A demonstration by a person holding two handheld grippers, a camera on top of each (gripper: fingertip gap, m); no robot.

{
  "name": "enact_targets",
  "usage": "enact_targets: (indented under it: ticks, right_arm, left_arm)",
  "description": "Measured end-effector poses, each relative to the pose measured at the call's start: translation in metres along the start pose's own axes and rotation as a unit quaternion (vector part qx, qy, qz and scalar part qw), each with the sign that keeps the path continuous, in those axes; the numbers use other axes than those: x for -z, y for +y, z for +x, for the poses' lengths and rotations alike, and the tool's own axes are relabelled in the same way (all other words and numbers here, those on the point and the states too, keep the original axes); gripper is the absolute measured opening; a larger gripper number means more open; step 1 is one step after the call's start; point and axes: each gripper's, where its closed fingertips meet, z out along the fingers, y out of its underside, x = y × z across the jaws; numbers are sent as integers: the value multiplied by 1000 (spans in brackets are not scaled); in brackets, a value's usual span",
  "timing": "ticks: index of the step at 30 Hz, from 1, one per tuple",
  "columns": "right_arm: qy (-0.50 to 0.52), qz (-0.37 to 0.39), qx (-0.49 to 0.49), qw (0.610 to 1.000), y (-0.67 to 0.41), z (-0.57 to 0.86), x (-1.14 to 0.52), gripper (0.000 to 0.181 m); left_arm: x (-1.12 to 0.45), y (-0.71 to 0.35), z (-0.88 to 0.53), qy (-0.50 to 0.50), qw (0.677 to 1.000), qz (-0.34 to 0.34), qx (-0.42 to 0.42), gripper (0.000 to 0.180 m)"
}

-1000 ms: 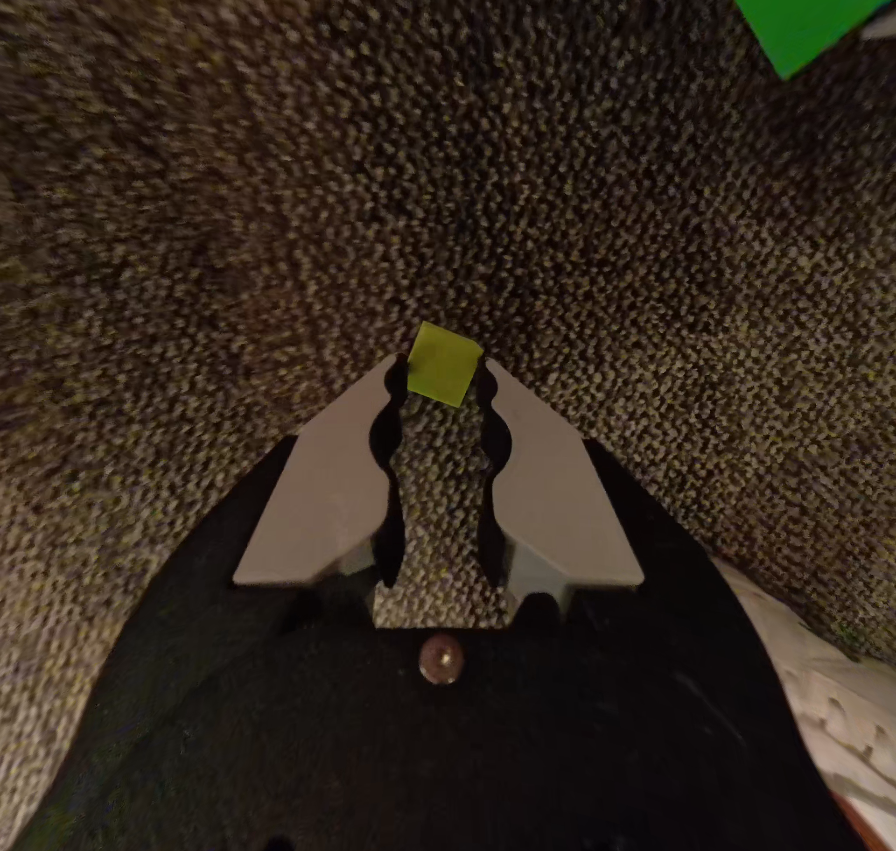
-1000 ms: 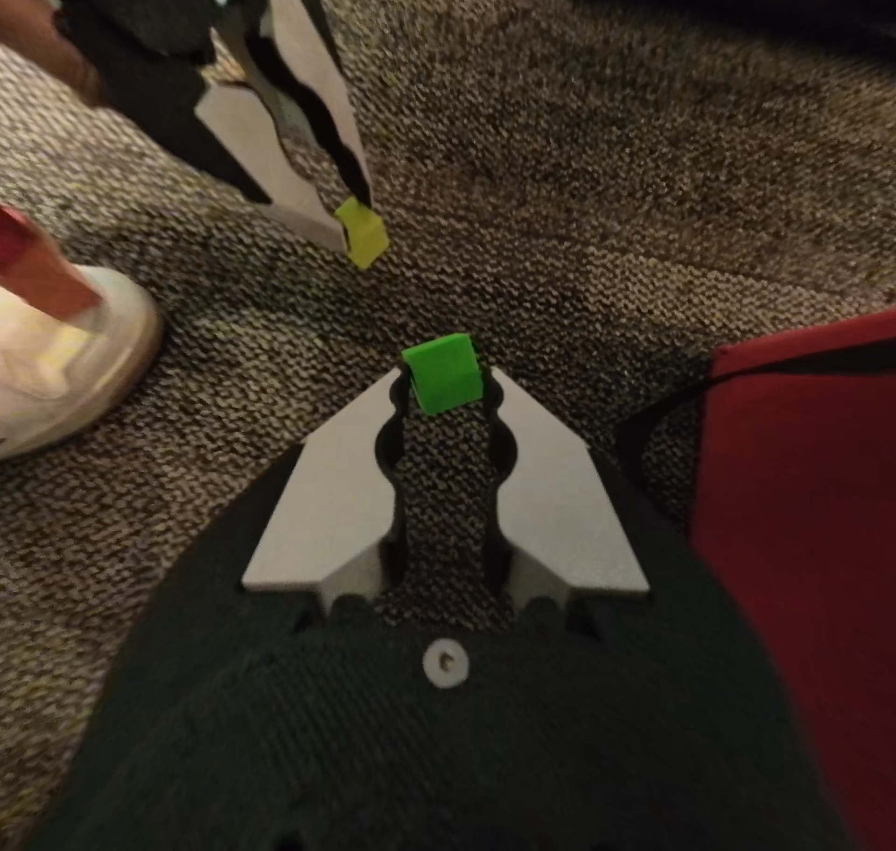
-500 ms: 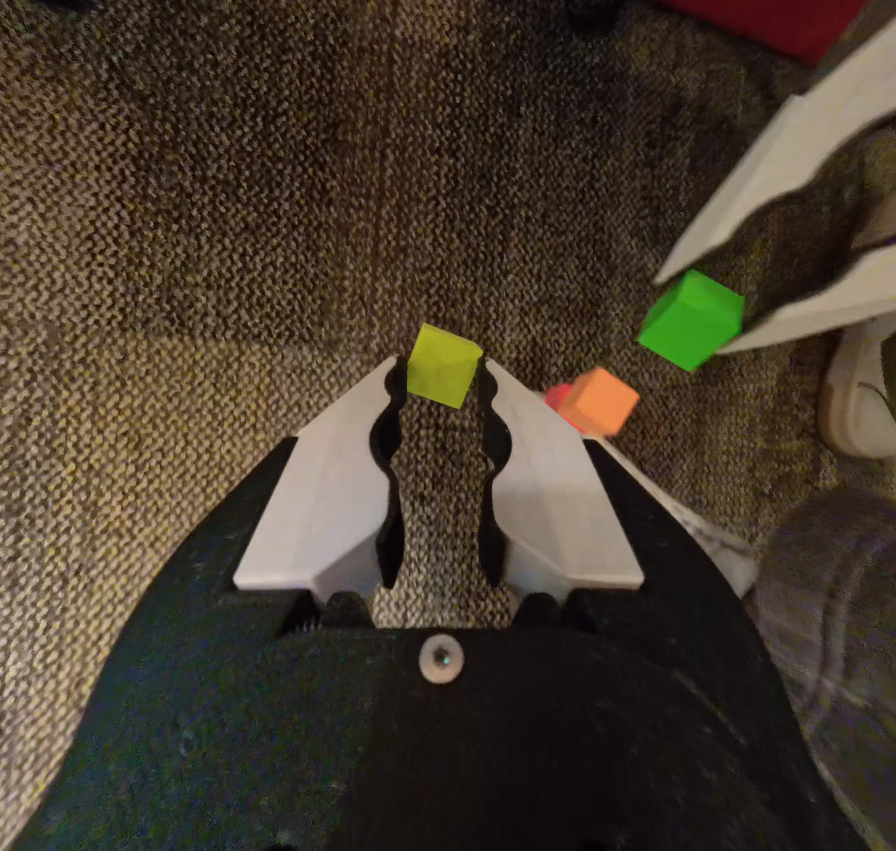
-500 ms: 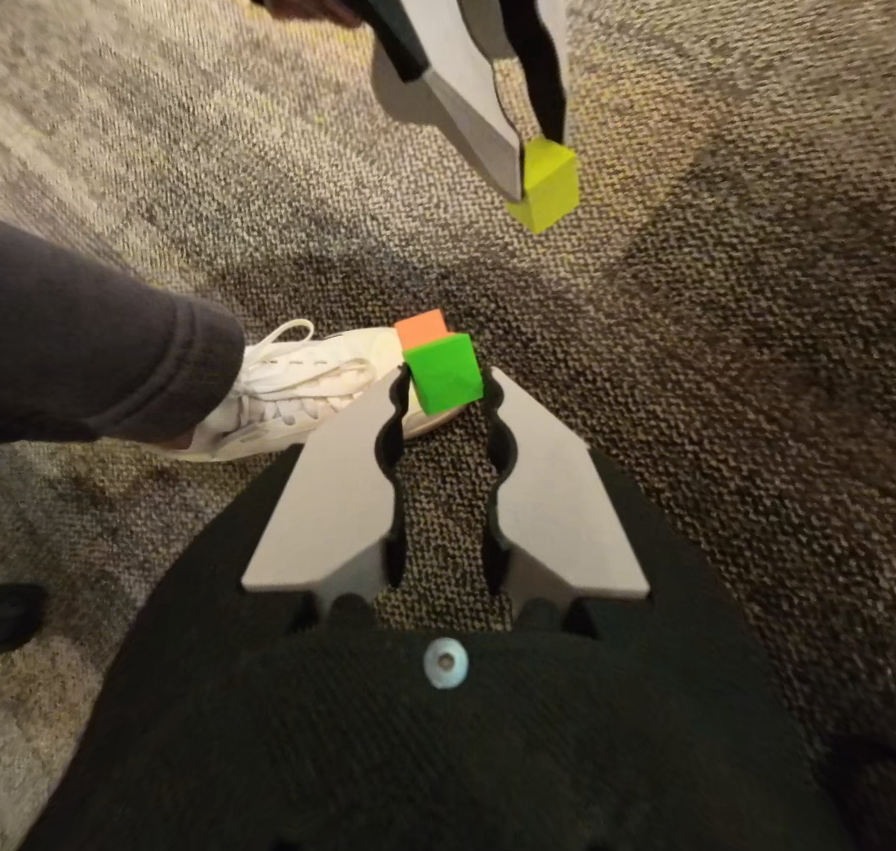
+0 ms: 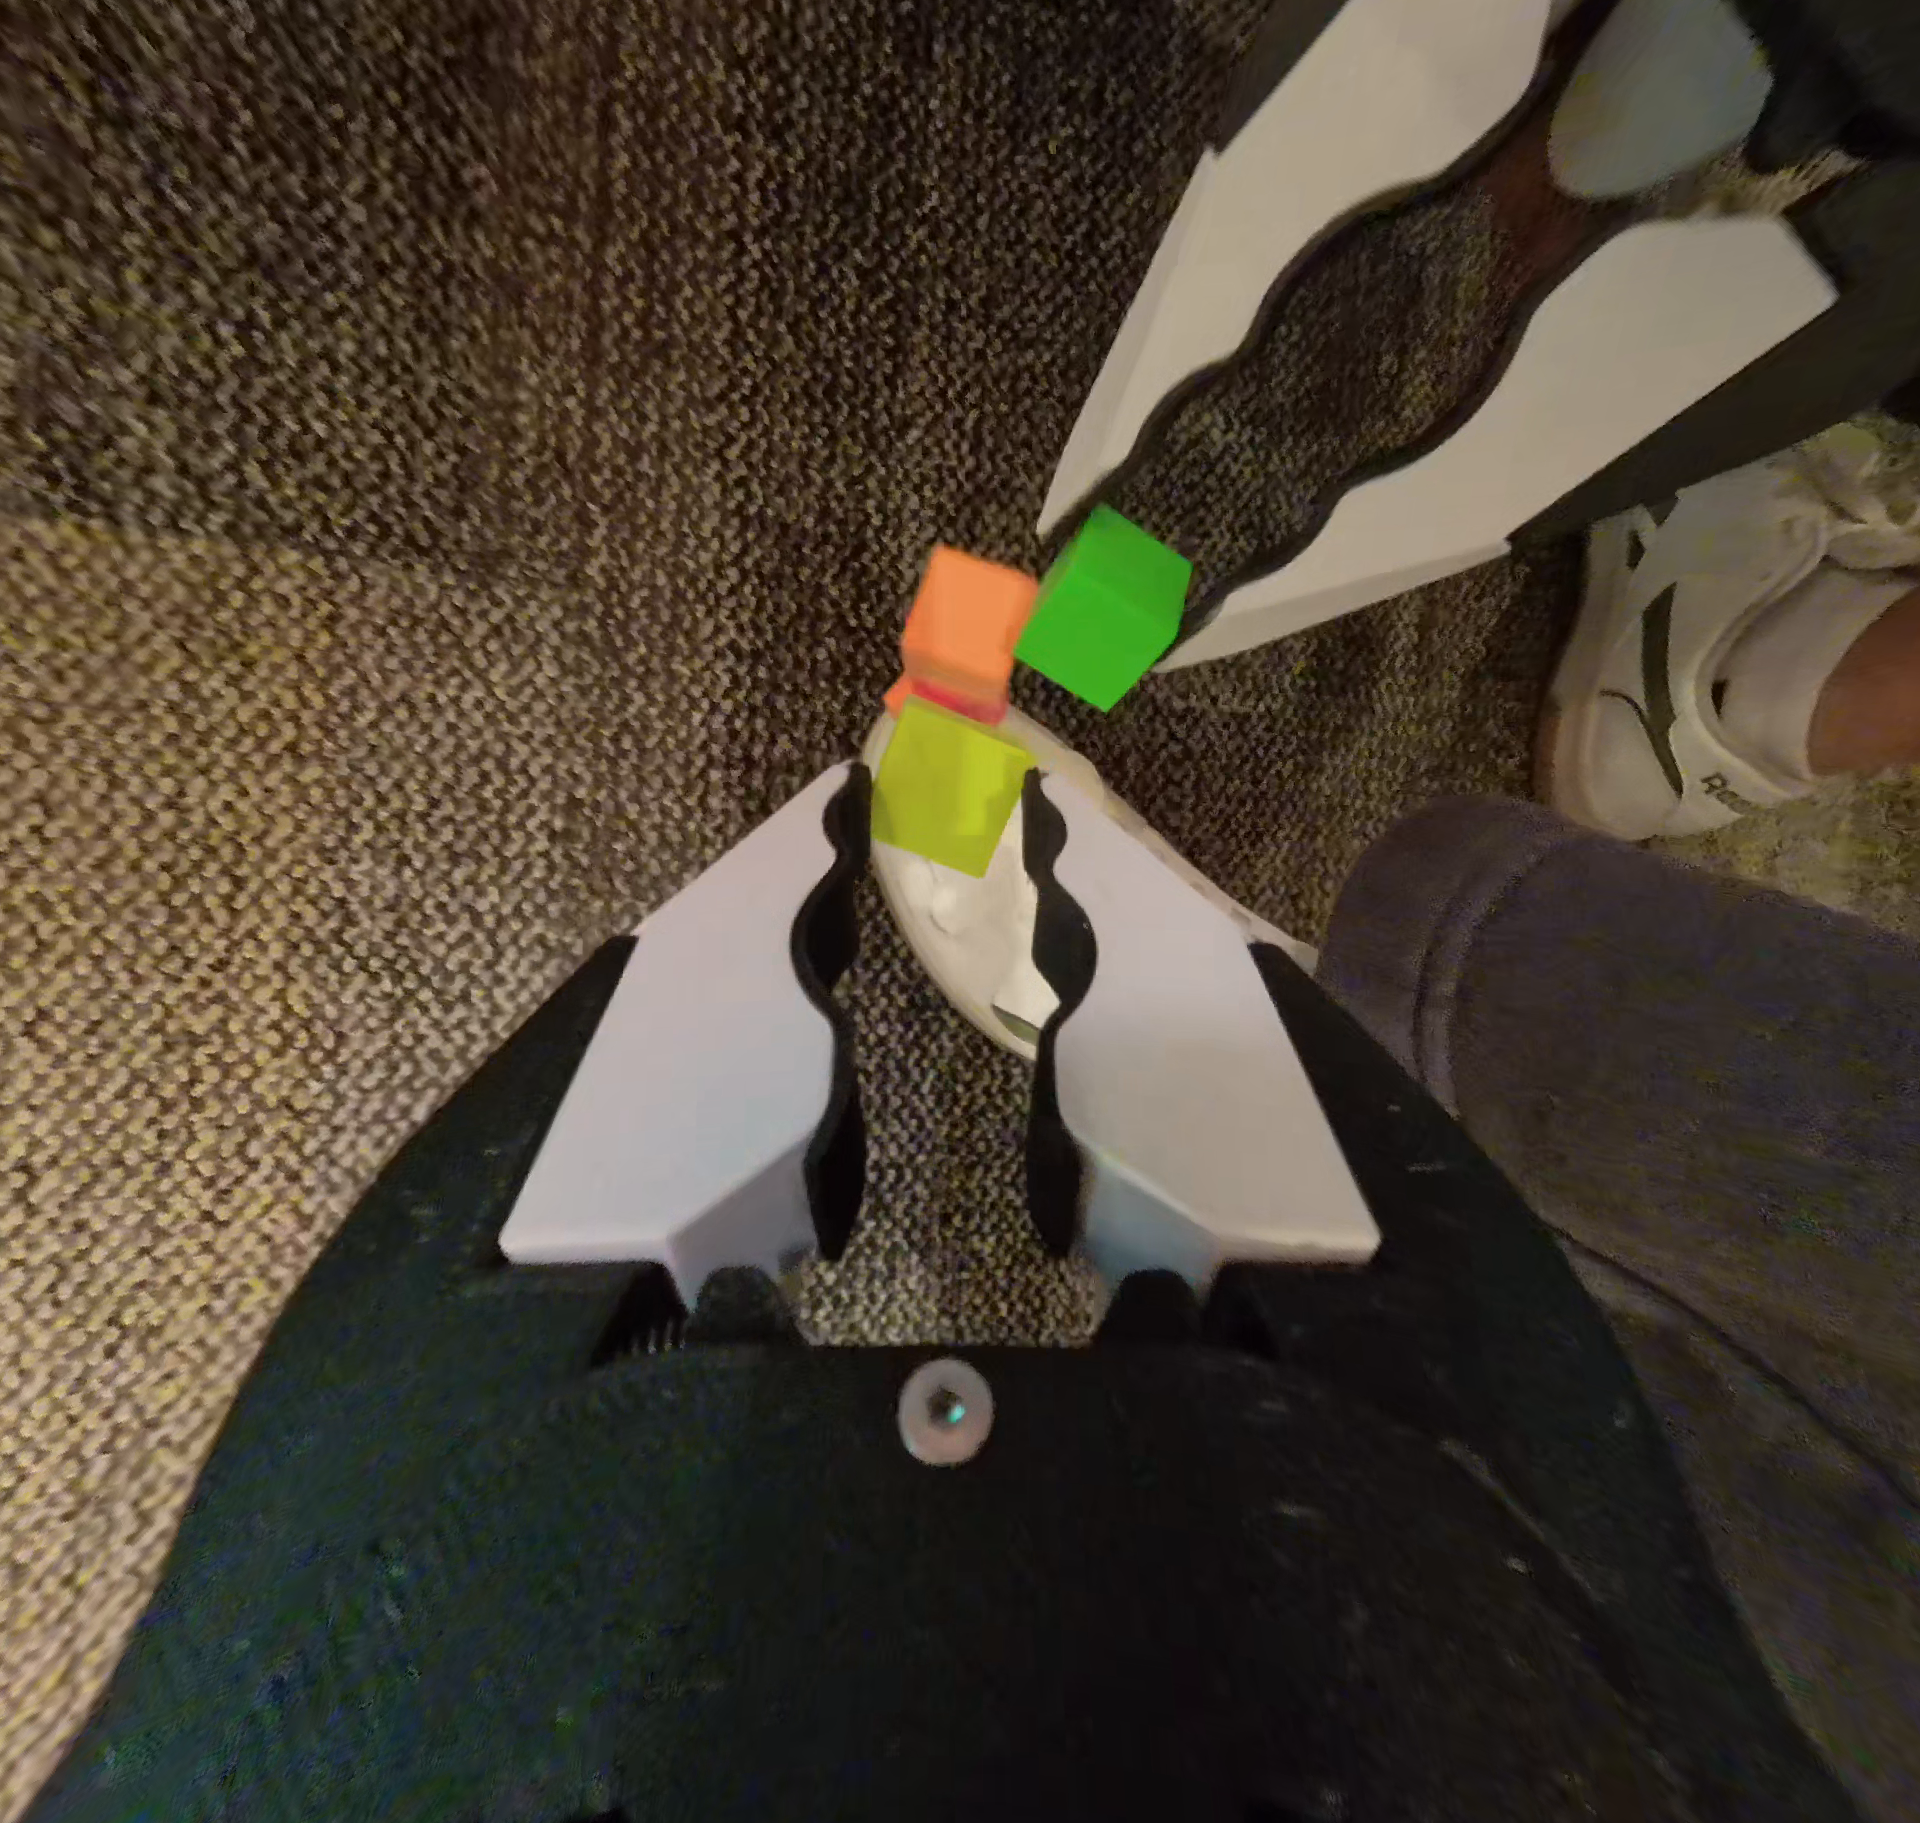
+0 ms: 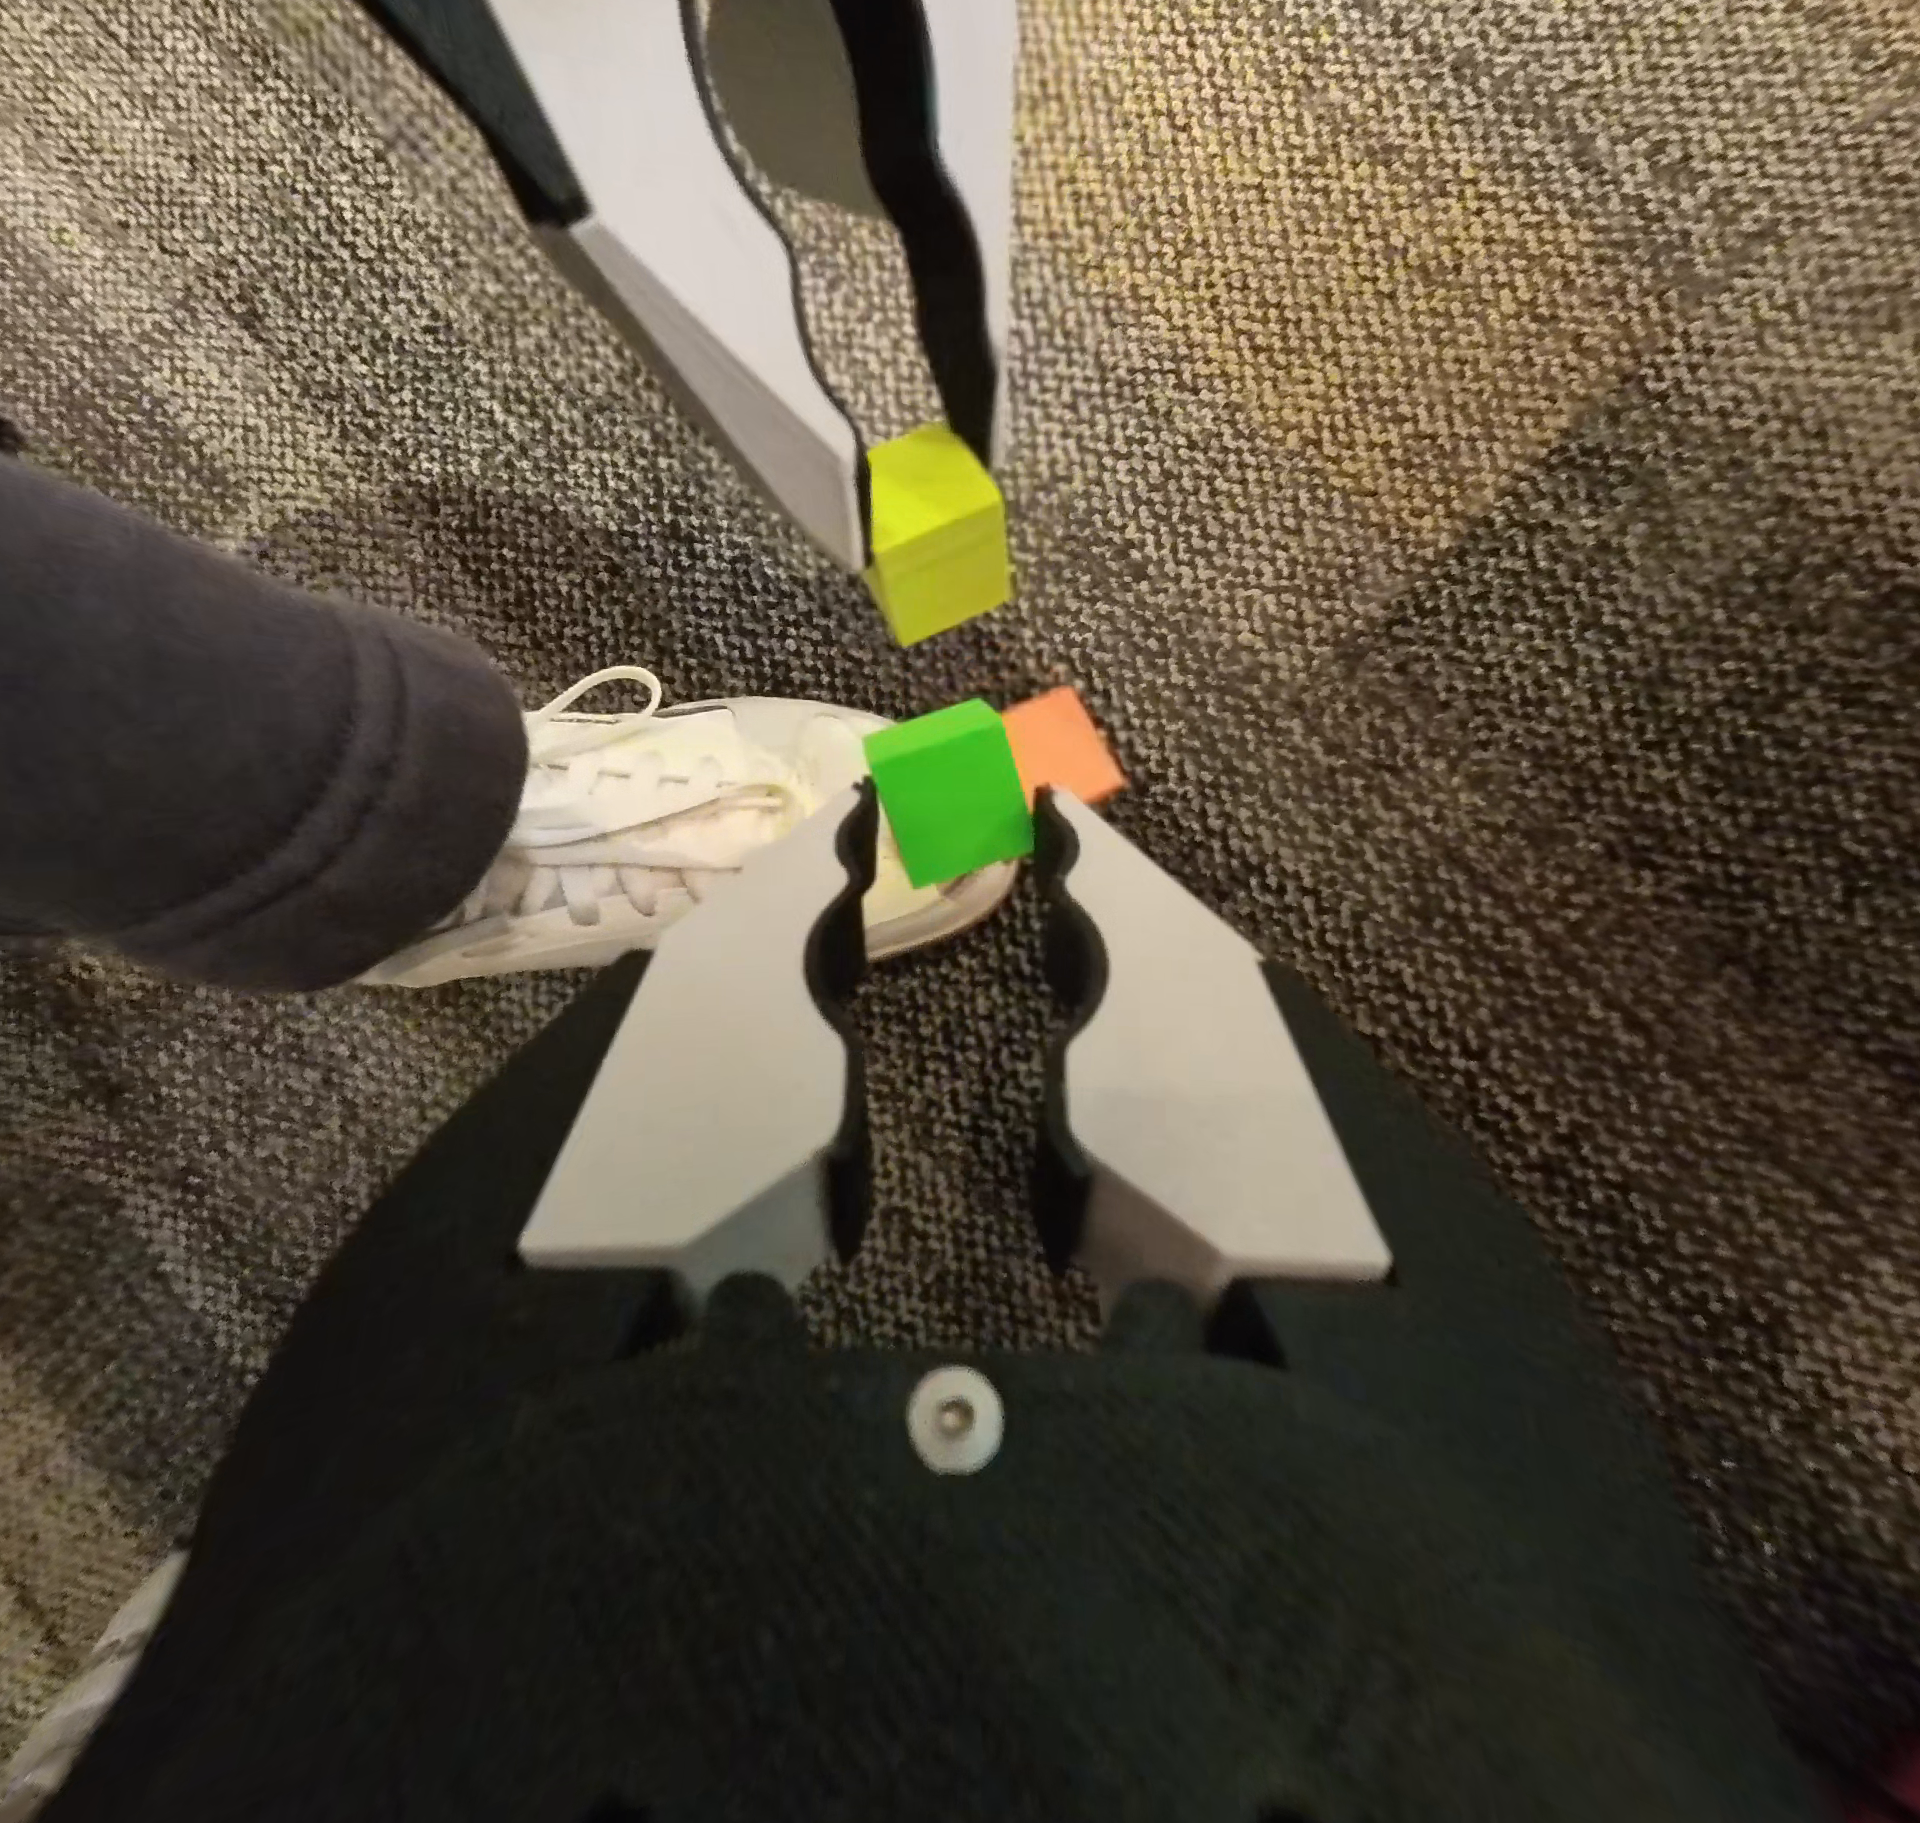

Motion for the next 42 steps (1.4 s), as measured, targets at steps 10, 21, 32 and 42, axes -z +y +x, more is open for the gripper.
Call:
enact_targets:
  ticks: [10,21,32,42]
  right_arm:
    - [33,14,-46,998,14,33,26,28]
    - [85,-15,-118,989,57,65,30,28]
    - [72,-25,-127,989,65,34,2,28]
    - [35,-22,-134,990,61,-4,-22,28]
  left_arm:
    - [-8,3,-2,3,1000,-10,6,27]
    - [-31,7,1,3,999,-35,-4,26]
    - [-75,42,18,6,997,-77,-29,27]
    - [-104,55,20,13,995,-91,-38,41]
